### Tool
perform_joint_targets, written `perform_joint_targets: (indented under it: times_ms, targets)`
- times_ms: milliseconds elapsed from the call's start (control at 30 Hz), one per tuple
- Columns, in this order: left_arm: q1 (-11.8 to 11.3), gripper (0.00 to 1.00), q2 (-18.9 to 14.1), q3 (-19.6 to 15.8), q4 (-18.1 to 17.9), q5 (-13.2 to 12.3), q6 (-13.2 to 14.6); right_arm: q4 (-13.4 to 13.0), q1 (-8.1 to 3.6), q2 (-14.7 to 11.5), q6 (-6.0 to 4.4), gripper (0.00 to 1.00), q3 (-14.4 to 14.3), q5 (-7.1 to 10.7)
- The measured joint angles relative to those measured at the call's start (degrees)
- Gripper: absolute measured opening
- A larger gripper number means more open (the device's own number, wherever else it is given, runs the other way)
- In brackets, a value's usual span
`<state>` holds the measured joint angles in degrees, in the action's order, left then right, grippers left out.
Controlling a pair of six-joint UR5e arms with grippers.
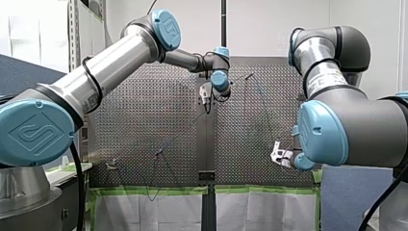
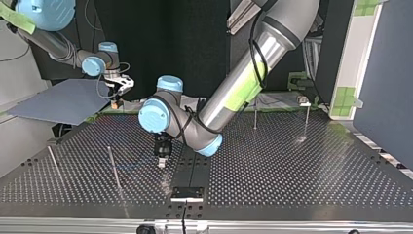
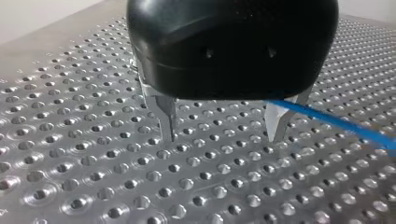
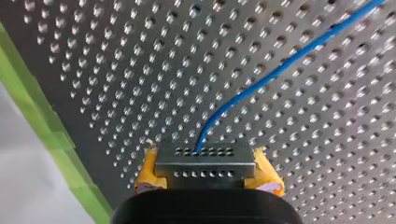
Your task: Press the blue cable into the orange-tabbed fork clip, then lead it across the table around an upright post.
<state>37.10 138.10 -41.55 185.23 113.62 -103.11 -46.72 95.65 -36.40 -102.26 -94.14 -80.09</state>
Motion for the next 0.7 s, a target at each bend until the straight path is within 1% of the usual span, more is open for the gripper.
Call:
perform_joint_targets:
  times_ms: [67,167,267,400,567,700]
  targets:
    - [0.0,0.94,0.0,0.0,0.8,0.4,0.0,-0.7,-0.22,1.1,0.26,0.0,0.3,-0.17]
    - [-0.1,0.94,0.0,0.0,1.7,0.9,0.0,-2.1,-0.63,2.5,0.38,0.0,0.8,-0.18]
    - [-0.1,0.94,0.0,0.0,2.3,1.2,0.0,-3.0,-1.27,4.0,0.58,0.0,1.9,-0.06]
    - [-0.1,0.94,0.0,0.1,3.2,2.6,0.0,-2.9,-2.07,5.8,1.23,0.0,3.1,0.0]
    - [0.1,0.94,0.0,0.8,4.6,3.6,0.0,-3.2,-3.3,6.8,2.92,0.0,4.0,0.01]
    - [0.2,0.94,0.0,1.1,4.9,3.9,0.0,-2.0,-4.1,8.6,3.62,0.0,5.6,0.01]
